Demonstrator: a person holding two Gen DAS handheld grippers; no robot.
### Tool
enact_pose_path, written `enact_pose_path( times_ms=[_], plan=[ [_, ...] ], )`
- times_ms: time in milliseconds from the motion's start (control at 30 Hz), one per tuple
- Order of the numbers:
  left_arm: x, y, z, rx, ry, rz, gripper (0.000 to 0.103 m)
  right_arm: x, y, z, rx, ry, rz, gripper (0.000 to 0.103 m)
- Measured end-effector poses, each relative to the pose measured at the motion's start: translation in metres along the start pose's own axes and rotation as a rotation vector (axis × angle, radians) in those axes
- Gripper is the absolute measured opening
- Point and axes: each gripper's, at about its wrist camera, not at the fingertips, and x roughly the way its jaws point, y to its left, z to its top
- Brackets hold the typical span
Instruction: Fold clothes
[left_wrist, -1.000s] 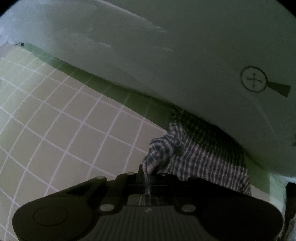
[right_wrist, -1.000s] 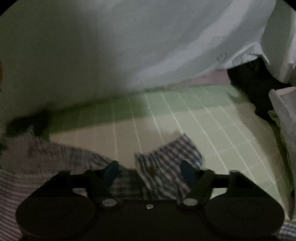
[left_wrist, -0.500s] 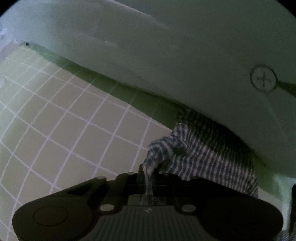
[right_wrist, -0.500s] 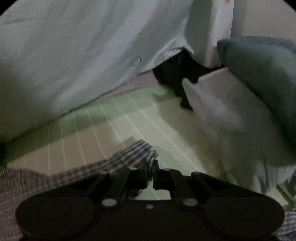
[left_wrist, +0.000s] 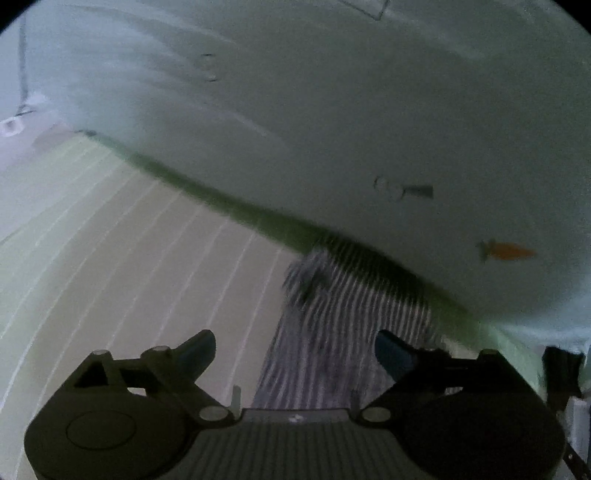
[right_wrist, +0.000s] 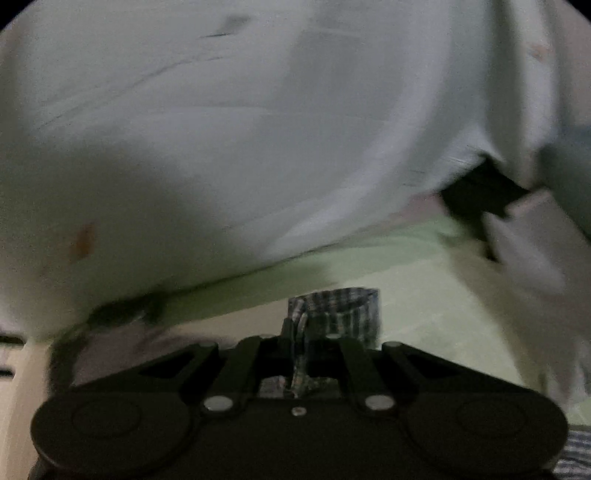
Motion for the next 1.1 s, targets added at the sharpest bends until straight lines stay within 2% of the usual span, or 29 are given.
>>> enact_pose_path(
  times_ms=[200, 367, 433, 467, 500, 533, 567, 600, 633, 667, 733, 800, 867, 1100],
  plan=[
    [-0.046, 0.036, -0.066, -0.016, 0.069, 0.054, 0.094, -0.047, 0.077, -0.059, -0.218, 0.1, 0.215, 0.005],
    [-0.073, 0.065, -0.111, -0.02, 0.128, 0.087, 0.094, -0.081, 0.126, -0.133, -0.404, 0.238, 0.271, 0.006],
    [-0.079, 0.072, -0.125, -0.002, 0.151, 0.092, 0.094, -0.09, 0.135, -0.158, -0.391, 0.301, 0.275, 0.009],
    [-0.081, 0.073, -0.131, 0.012, 0.16, 0.094, 0.094, -0.094, 0.137, -0.165, -0.373, 0.322, 0.26, 0.011],
    [-0.084, 0.074, -0.137, 0.026, 0.168, 0.092, 0.094, -0.098, 0.138, -0.172, -0.355, 0.342, 0.245, 0.02],
    [-0.086, 0.075, -0.142, 0.041, 0.176, 0.09, 0.094, -0.104, 0.139, -0.175, -0.336, 0.341, 0.227, 0.037],
    [-0.088, 0.074, -0.147, 0.056, 0.183, 0.087, 0.094, -0.111, 0.14, -0.177, -0.318, 0.339, 0.209, 0.047],
    [-0.089, 0.072, -0.152, 0.073, 0.187, 0.08, 0.094, -0.117, 0.141, -0.179, -0.299, 0.338, 0.191, 0.063],
    [-0.089, 0.07, -0.157, 0.089, 0.192, 0.074, 0.094, -0.125, 0.139, -0.178, -0.278, 0.315, 0.166, 0.073],
    [-0.089, 0.066, -0.16, 0.106, 0.196, 0.068, 0.094, -0.131, 0.135, -0.178, -0.251, 0.288, 0.135, 0.077],
    [-0.085, 0.055, -0.168, 0.133, 0.21, 0.058, 0.094, -0.142, 0.123, -0.178, -0.182, 0.243, 0.074, 0.092],
    [-0.084, 0.044, -0.178, 0.154, 0.228, 0.046, 0.094, -0.151, 0.109, -0.177, -0.097, 0.204, 0.013, 0.103],
    [-0.083, 0.027, -0.186, 0.189, 0.234, 0.04, 0.094, -0.155, 0.091, -0.178, -0.04, 0.214, -0.04, 0.103],
    [-0.079, -0.042, -0.214, 0.323, 0.206, 0.039, 0.094, -0.155, 0.024, -0.177, -0.051, 0.243, -0.209, 0.103]
  ],
)
